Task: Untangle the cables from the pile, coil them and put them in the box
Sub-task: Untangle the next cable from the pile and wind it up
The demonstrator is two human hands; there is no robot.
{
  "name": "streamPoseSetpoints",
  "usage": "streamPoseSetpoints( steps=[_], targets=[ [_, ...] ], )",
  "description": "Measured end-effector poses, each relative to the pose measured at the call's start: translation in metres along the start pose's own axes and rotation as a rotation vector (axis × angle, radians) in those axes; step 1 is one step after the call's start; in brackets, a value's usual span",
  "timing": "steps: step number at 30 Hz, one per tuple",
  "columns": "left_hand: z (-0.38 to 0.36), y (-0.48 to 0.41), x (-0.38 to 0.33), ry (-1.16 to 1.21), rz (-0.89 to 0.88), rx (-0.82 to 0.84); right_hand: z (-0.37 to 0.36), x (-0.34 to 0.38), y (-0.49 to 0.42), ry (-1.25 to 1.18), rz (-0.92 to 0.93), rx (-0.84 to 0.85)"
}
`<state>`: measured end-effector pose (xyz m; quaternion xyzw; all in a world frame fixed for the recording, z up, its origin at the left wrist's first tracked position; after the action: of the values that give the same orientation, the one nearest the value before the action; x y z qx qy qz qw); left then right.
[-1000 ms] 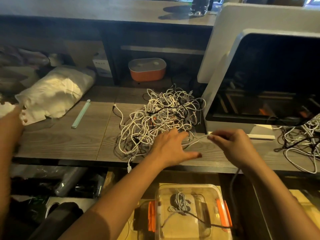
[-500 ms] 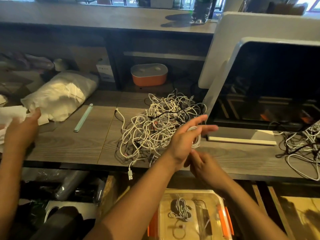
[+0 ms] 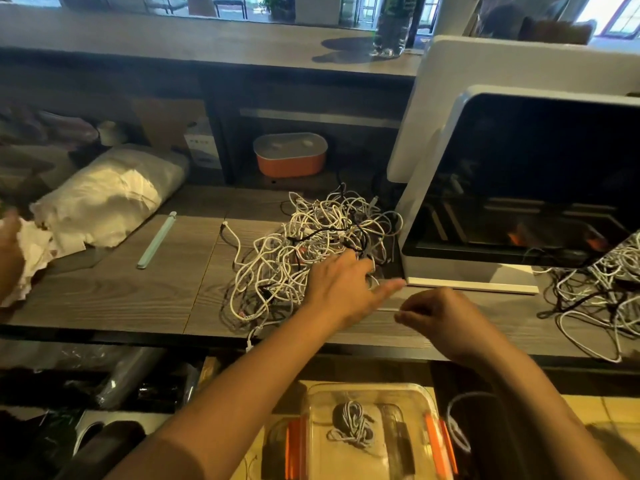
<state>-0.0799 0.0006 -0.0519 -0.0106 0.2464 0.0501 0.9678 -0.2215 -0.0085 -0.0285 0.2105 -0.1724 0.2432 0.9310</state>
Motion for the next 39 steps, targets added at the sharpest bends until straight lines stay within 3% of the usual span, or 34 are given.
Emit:
streamPoseSetpoints(
  steps=[6, 11, 15, 18, 21, 24, 26, 27, 36, 39],
  targets=[
    [-0.018, 0.023, 0.001, -0.047, -0.039, 0.119, 0.013, -0.017, -0.004, -0.002, -0.061, -0.094],
    [-0.017, 0.021, -0.002, 0.923, 0.251, 0.233, 0.004, -0.021, -0.011, -0.057, -0.091, -0.221],
    [-0.003, 0.022, -0.026, 1.481, 0.179, 0.194, -0.018, 0.005, -0.007, -0.160, 0.040, -0.206],
    [0.008, 0.015, -0.024, 1.716, 0.174, -0.004, -0.033, 0.032, -0.004, -0.297, 0.139, -0.110],
    [0.019, 0.007, -0.011, 1.527, 0.189, -0.289, -0.038, 0.042, -0.006, -0.211, 0.200, -0.016],
    [0.028, 0.004, -0.004, 0.900, 0.094, -0.449, -0.033, 0.042, -0.005, -0.124, 0.257, -0.025],
    [0.023, 0.004, -0.003, 0.451, 0.036, -0.440, -0.026, 0.040, -0.004, -0.106, 0.278, -0.041],
    [0.020, 0.003, -0.002, 0.334, 0.025, -0.424, -0.024, 0.039, -0.004, -0.085, 0.292, -0.028],
    [-0.006, -0.003, 0.012, 0.149, -0.080, -0.089, -0.020, -0.004, -0.003, -0.125, 0.131, 0.154],
    [-0.007, 0.002, 0.013, 0.180, -0.080, 0.013, -0.010, -0.003, -0.003, -0.035, 0.129, 0.078]
  ],
)
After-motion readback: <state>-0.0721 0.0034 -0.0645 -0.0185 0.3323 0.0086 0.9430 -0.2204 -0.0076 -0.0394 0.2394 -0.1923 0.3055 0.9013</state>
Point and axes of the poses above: each hand's wrist, its own y-axis away from the middle knuckle, its own z-axis out of the back of the hand, x = y × z, the point moved 5 cm from there along -y, towards the middle knuckle, and after that the axes turned 9 degrees about y, right-handed, at the moved point
